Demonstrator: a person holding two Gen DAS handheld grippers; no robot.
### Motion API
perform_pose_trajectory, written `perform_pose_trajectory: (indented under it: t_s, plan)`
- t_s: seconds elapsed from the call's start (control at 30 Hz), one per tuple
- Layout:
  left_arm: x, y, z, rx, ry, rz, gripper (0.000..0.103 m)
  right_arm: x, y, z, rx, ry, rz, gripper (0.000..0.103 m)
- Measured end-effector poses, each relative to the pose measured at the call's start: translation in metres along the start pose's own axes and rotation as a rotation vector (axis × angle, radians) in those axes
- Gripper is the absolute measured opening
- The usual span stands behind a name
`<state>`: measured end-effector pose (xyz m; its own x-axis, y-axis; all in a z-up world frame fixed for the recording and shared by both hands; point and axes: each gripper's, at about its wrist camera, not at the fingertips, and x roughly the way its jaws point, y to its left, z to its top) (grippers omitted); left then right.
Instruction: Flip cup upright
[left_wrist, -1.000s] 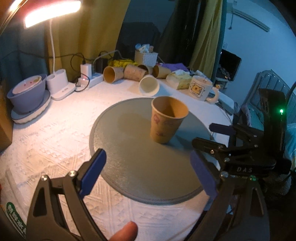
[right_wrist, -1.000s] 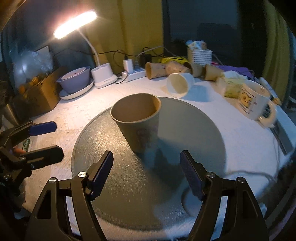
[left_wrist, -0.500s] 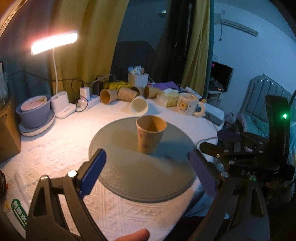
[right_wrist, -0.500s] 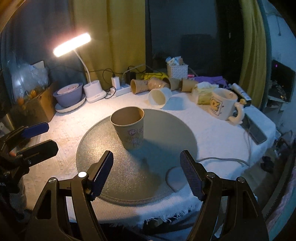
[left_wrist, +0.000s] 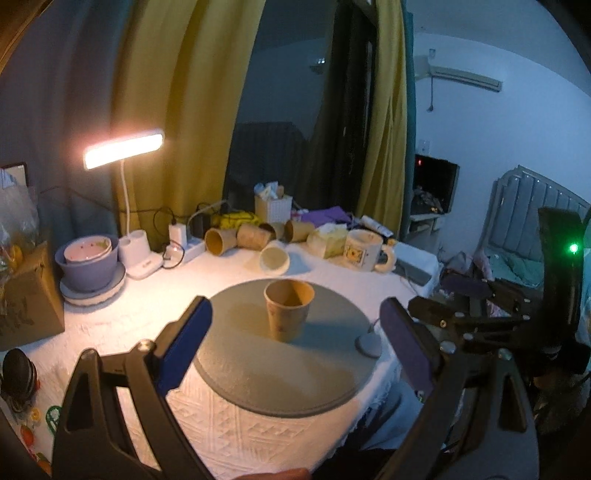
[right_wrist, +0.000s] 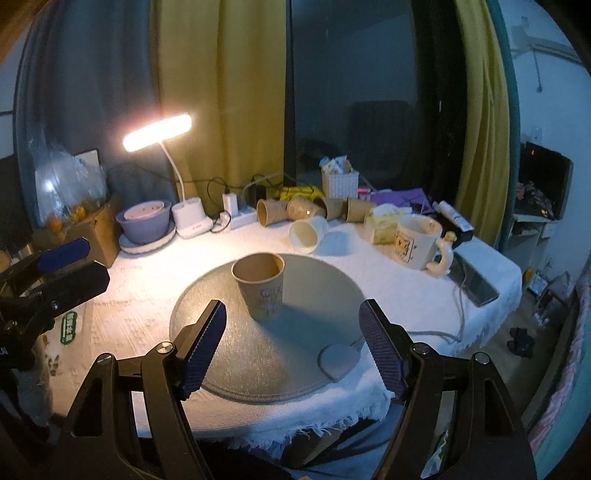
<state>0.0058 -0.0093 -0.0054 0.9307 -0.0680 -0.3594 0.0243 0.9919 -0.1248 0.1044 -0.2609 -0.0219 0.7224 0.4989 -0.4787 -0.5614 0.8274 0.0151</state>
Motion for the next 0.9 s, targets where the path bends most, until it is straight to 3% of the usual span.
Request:
perform_pose_trajectory:
  t_s: [0.67, 0.9]
  plan:
    - [-0.039, -0.012, 0.022, 0.034, -0.128, -0.005, 0.093, -0.062, 0.012, 0.017, -0.037, -0.126, -0.022, 0.077]
    - [-0.042, -0.01, 0.023, 0.036, -0.12, -0.024, 0.093, -0.066, 0.02, 0.019, -0.047, -0.129, -0.013, 0.077]
